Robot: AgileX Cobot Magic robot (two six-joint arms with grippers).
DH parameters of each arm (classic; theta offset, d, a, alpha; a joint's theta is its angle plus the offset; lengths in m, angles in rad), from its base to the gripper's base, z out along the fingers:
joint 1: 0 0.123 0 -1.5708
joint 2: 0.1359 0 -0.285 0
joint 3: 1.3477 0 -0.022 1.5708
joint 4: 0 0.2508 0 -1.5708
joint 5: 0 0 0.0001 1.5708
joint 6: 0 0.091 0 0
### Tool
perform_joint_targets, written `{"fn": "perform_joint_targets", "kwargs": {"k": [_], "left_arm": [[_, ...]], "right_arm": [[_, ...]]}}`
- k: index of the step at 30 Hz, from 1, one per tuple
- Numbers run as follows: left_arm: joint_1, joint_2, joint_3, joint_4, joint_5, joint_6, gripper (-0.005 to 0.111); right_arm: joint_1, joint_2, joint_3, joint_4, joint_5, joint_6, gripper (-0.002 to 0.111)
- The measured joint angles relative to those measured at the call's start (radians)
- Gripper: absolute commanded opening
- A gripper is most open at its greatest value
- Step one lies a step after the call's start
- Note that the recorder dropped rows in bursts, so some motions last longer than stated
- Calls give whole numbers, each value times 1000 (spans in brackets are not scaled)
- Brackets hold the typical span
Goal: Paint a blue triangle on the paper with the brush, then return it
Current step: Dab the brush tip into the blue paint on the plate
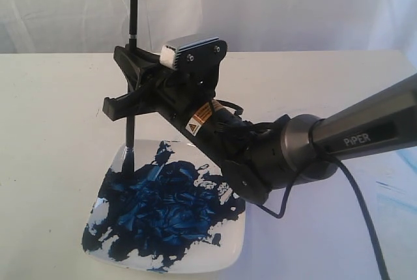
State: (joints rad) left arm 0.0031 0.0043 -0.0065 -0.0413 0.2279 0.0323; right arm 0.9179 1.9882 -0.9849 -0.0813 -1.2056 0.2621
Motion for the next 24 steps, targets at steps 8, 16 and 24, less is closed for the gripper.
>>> {"fn": "perform_joint_targets", "kwargs": {"k": [8,16,24], "left_arm": [[0,0,0,0,0,0,0],[0,0,0,0,0,0,0],[0,0,0,0,0,0,0]], "right_arm": [[0,28,0,0,0,0,0],[0,28,-17,2,0,-10,0],[0,28,-19,2,53,-17,0]]}}
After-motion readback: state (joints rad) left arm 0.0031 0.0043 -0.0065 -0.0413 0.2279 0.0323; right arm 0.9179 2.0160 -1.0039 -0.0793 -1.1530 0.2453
